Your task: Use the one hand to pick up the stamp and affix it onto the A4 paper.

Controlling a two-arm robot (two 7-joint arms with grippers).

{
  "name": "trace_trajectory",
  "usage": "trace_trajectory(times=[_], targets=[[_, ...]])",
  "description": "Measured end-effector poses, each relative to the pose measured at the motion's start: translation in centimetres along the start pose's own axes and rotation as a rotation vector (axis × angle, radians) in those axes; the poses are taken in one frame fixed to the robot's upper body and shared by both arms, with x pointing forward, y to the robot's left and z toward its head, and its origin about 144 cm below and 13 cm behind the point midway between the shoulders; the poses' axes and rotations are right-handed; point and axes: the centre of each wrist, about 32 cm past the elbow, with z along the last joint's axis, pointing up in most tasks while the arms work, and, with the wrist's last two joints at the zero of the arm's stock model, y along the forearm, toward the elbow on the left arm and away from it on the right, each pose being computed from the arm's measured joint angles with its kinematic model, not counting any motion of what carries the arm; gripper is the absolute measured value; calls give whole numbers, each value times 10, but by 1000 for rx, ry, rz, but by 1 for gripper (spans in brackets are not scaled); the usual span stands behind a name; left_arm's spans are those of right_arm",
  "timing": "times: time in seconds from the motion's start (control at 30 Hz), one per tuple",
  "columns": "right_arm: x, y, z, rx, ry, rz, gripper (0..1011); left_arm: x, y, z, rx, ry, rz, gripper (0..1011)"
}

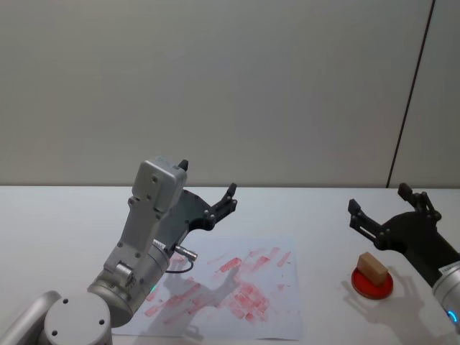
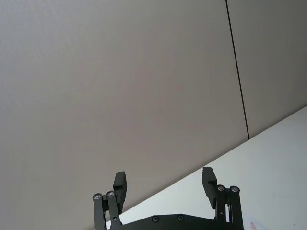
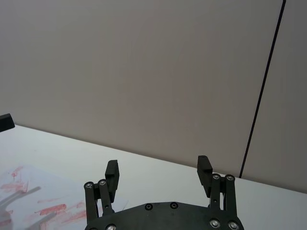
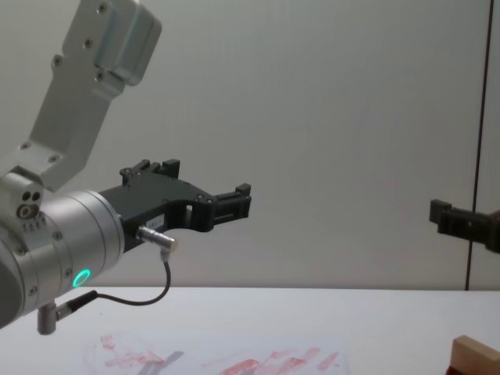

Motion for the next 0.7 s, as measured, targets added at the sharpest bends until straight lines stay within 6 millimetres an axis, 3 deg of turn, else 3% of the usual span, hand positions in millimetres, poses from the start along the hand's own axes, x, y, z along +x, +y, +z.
trace_trajectory(times=[0.7], targets=[[23, -6, -15, -128, -9, 57, 1001, 0, 0, 0, 0, 0, 0, 1003]])
